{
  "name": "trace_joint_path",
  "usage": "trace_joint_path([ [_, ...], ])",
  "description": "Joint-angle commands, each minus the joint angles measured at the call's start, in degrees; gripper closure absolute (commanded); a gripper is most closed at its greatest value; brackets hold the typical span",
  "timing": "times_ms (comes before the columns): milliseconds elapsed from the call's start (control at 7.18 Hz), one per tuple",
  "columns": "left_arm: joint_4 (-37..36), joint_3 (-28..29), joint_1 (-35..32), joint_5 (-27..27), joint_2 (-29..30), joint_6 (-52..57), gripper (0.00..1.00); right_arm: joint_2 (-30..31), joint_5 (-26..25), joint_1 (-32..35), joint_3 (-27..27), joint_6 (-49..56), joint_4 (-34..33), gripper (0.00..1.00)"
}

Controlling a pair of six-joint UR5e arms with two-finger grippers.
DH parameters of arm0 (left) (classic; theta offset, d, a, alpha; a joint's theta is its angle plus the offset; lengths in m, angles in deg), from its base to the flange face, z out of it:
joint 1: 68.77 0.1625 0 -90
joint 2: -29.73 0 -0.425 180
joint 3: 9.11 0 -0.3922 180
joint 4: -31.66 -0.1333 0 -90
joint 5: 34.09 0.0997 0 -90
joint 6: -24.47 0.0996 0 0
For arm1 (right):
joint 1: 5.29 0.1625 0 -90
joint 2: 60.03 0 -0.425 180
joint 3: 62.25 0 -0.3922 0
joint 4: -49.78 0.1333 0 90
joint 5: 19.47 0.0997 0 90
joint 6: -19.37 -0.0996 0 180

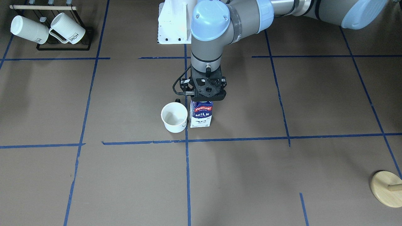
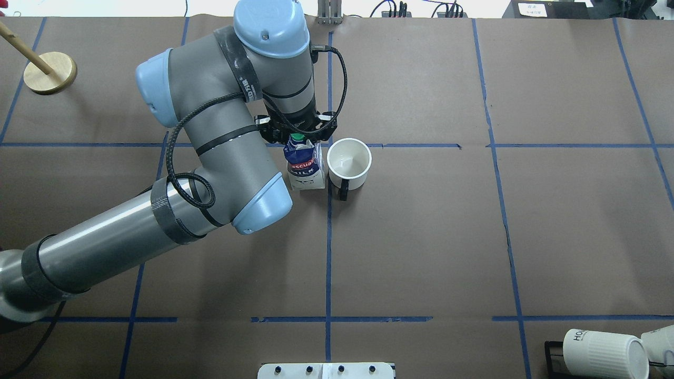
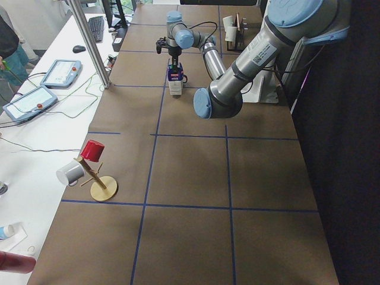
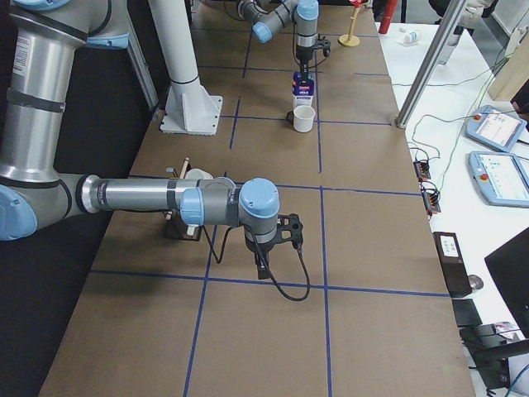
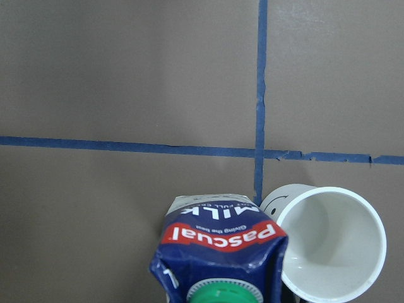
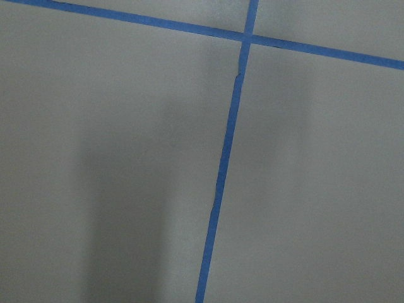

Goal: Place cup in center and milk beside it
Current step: 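Carry the milk carton with the left gripper beside the white mug, then open the left gripper and lift it away from the carton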

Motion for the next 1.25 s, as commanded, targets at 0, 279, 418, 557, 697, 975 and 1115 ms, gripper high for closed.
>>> trace_joint_path([
  [0, 0.22, 0.14, 0.36, 0.13, -0.08, 0.01, 0.25, -0.05, 0.0, 0.0, 0.0, 0.0, -0.01, 0.0],
  [279, 0.05, -0.56, 0.27, 0.31, -0.08, 0.36, 0.0, -0.05, 0.0, 0.0, 0.0, 0.0, -0.01, 0.0],
  [418, -0.65, -1.96, -0.17, 0.05, -0.08, 0.8, 0.0, -0.05, 0.0, 0.0, 0.0, 0.0, -0.01, 0.0],
  [557, -5.27, -5.11, -0.78, -0.13, 0.19, 3.07, 0.0, -0.05, 0.0, 0.0, -0.09, 0.0, -0.01, 0.0],
  [697, -12.45, -9.75, -3.48, -0.65, 0.1, 8.66, 0.0, -0.23, 0.0, 0.0, -0.44, 0.0, -0.01, 0.0],
  [975, -16.48, -19.5, -10.51, -6.33, -9.41, 20.86, 0.0, -0.31, 0.09, 0.0, -0.44, -0.09, -0.01, 0.0],
  [1115, -16.39, -24.08, -15.33, -8.54, -16.35, 30.07, 0.0, -0.31, 0.09, 0.0, -0.44, -0.09, -0.01, 0.0],
])
